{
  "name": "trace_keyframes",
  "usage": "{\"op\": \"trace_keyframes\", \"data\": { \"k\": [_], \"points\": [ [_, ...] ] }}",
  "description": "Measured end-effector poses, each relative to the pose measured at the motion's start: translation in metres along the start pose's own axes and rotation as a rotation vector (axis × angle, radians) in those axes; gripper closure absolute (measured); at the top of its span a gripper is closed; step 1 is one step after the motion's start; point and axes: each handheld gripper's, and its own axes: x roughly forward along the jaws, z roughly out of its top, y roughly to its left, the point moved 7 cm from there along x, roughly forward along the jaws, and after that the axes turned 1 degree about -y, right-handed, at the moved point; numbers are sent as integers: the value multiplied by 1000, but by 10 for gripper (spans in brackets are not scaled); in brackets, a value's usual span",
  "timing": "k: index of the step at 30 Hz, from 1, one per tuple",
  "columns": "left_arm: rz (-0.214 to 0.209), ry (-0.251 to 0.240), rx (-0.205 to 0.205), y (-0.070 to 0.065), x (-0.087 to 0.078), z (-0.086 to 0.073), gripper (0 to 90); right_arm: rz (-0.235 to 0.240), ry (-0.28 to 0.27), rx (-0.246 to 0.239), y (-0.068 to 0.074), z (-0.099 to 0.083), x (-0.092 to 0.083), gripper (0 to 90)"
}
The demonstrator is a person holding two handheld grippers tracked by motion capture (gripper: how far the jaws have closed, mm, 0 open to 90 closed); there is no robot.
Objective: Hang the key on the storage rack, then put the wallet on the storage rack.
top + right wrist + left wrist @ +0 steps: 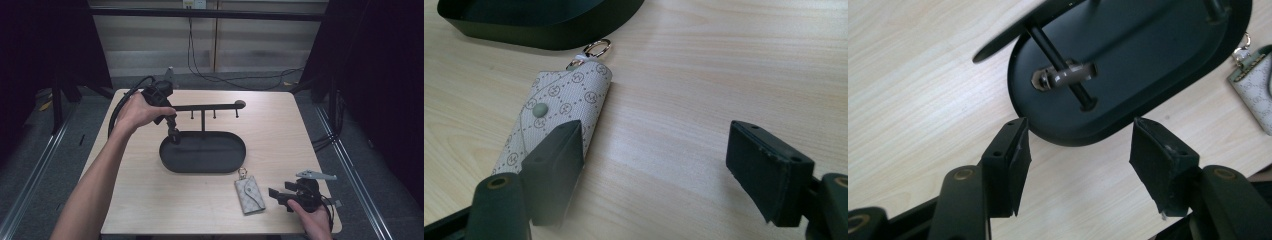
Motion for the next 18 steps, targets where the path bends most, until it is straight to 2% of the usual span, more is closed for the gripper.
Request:
{"op": "trace_keyframes", "data": {
  "k": [2,7,10,15,16,18],
  "points": [
    [-9,6,5,0,1,-5,401,0,-1,0,0,0,0,229],
    [-30,-35,0,3,0,-13,396,-4,-1,1,0,0,0,229],
    [-44,-35,1,3,-1,-17,393,-5,-1,3,0,0,1,229],
    [-61,-74,1,3,-3,-27,383,-6,0,0,0,0,0,229],
    [-74,-141,-2,3,-6,-30,380,-6,-4,0,0,0,0,229],
    [-80,-154,-10,4,-6,-32,388,-6,-5,-1,-1,0,0,229]
  ]
}}
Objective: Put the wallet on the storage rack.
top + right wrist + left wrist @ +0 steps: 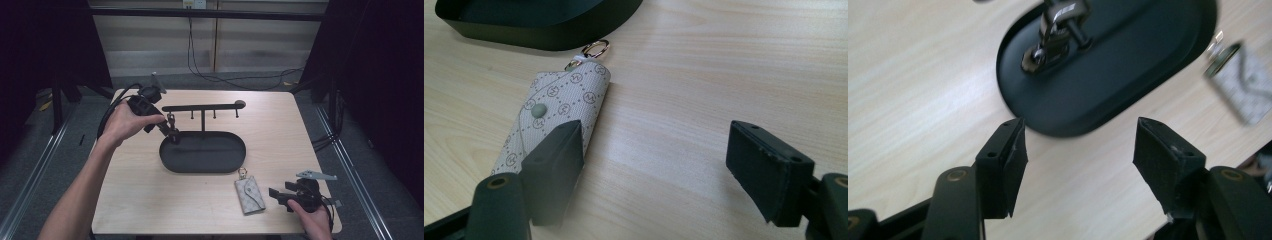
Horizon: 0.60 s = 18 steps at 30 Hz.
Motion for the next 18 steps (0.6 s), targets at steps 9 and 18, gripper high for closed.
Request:
{"op": "trace_keyframes", "data": {
  "k": [9,18],
  "points": [
    [-31,-70,9,14,9,-28,280,-3,8,12,-1,0,2,228],
    [-102,-205,53,13,12,-58,188,4,13,9,-1,0,1,231]
  ]
}}
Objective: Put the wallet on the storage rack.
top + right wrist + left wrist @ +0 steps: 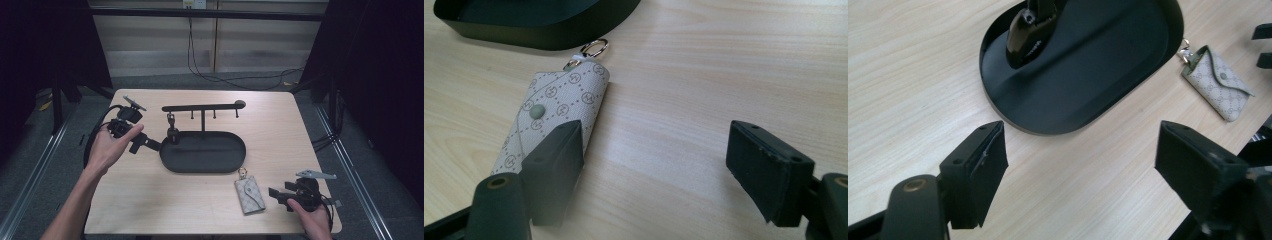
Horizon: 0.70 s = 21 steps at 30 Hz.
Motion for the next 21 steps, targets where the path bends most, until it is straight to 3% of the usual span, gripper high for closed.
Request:
{"op": "trace_keyframes", "data": {
  "k": [2,5,7,9,13,16,18,21],
  "points": [
    [19,-24,-3,2,1,-7,165,6,2,7,0,0,-1,234],
    [-3,-43,4,4,3,-17,166,9,2,12,0,0,-1,234],
    [37,-41,10,6,5,-25,164,9,3,8,0,0,-1,236],
    [11,-41,28,4,8,-35,172,4,12,11,0,-1,0,236],
    [9,-76,58,1,17,-52,173,-2,14,15,0,-1,0,237],
    [-28,-151,37,-2,22,-62,173,-10,-4,13,-1,0,-2,227],
    [-1,-178,16,2,25,-70,174,-10,-2,20,-1,0,-3,208],
    [3,-226,-31,6,29,-81,177,-10,1,1,1,1,-4,210]
  ]
}}
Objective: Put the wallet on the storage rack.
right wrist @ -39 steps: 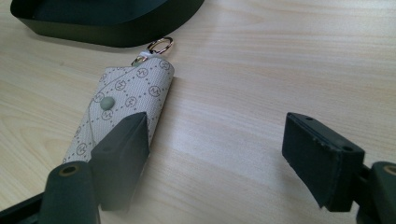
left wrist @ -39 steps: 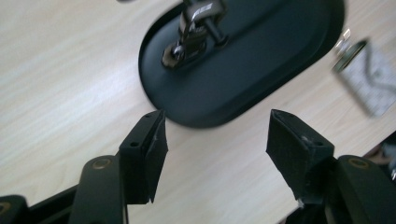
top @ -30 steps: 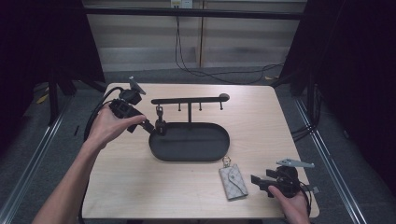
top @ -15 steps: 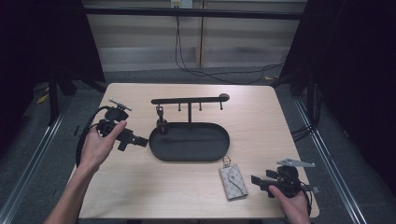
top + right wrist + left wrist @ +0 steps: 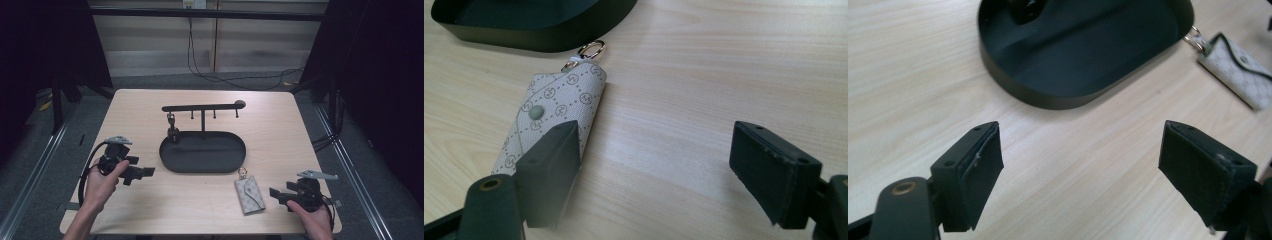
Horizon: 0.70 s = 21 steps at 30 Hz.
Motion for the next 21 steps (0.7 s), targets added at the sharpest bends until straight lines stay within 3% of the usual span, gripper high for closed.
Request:
{"op": "trace_keyframes", "data": {
  "k": [1,3,5,7,10,13,16,21],
  "points": [
    [-16,-13,-4,0,1,-4,195,1,-1,-5,1,1,1,212],
    [29,0,-1,3,5,-13,198,2,11,-20,3,0,3,226],
    [2,-11,-11,1,6,-21,191,1,17,-20,4,1,5,233],
    [17,-21,6,0,5,-26,188,-1,20,-15,4,3,4,276],
    [13,8,11,-7,4,-42,188,-7,40,-15,4,4,3,286],
    [-11,34,3,-10,4,-63,188,2,60,-18,4,5,7,290],
    [-47,29,-31,-10,8,-78,189,24,67,-3,6,6,8,296],
    [-93,25,-23,-15,13,-82,177,54,85,-7,18,16,7,293]
  ]
}}
